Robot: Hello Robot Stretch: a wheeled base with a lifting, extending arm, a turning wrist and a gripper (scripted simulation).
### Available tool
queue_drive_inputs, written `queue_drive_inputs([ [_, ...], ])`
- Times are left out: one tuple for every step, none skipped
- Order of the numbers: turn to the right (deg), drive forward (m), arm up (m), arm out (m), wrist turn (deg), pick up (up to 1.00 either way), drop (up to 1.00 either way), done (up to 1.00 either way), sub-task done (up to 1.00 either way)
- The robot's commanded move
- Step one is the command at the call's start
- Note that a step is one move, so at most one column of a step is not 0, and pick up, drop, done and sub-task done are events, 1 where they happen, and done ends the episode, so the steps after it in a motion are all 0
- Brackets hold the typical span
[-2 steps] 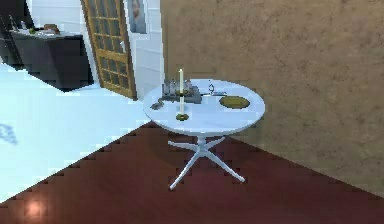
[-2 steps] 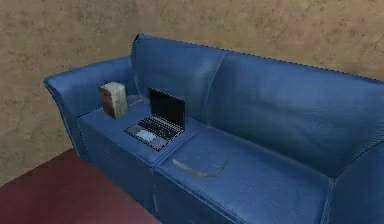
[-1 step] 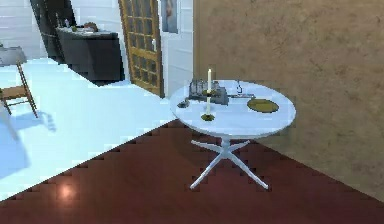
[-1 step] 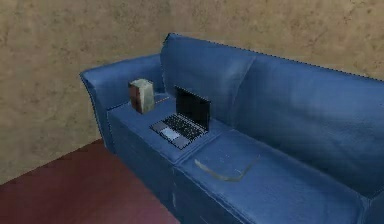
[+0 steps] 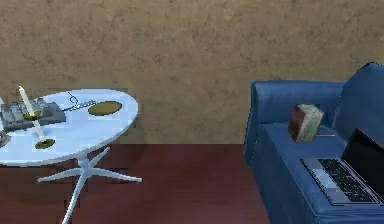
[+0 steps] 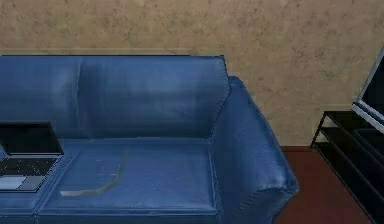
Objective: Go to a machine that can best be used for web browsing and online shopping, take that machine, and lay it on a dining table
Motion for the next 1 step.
queue_drive_inputs([
  [18.0,0.00,0.00,0.00,0.0,0.00,0.00,0.00,0.00],
])
